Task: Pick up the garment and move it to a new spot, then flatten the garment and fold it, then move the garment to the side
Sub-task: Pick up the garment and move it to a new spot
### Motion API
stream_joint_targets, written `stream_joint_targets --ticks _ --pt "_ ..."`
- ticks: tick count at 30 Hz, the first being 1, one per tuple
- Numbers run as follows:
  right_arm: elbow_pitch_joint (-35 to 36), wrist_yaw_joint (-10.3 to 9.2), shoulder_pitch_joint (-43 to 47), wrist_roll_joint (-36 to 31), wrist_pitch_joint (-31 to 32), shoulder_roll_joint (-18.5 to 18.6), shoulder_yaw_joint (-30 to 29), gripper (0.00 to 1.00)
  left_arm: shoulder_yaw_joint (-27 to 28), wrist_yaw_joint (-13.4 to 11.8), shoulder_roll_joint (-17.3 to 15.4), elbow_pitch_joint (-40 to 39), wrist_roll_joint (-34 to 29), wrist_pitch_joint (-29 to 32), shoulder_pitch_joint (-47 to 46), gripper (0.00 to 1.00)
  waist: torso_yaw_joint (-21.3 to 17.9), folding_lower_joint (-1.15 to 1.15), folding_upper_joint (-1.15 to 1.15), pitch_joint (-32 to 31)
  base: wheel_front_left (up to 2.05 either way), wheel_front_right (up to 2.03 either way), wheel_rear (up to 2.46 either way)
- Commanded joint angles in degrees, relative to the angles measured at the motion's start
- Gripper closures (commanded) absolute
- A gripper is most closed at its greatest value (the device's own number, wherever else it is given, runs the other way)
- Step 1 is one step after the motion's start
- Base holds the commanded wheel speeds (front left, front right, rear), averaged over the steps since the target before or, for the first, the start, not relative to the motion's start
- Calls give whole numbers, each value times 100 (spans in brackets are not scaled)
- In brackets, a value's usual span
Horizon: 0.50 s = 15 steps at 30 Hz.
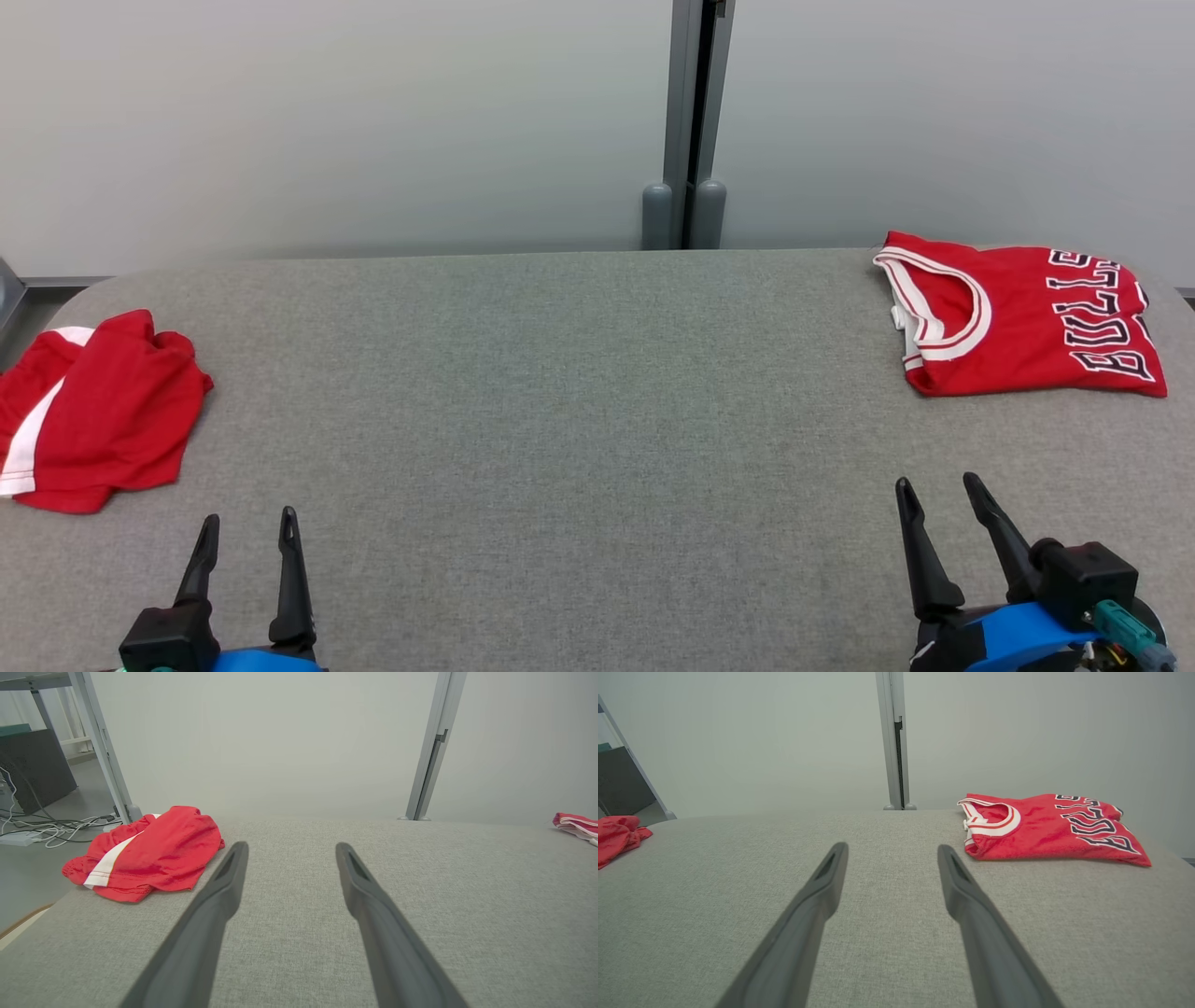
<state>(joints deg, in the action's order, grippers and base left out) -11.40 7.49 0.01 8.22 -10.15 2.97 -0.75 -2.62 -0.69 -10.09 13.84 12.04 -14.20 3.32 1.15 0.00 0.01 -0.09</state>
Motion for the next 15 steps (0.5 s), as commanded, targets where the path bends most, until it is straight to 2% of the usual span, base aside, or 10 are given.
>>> stream_joint_targets --ticks 1,15 --pt "40 1 61 33 22 -8 -5 0 -5 -4 -21 10 3 -2 -84 0 2 0 -1 -3 0 0 0" --pt "-18 1 81 104 21 -9 43 0 -40 -86 -82 -52 45 -26 -42 0 22 0 -1 -29 0 0 0"
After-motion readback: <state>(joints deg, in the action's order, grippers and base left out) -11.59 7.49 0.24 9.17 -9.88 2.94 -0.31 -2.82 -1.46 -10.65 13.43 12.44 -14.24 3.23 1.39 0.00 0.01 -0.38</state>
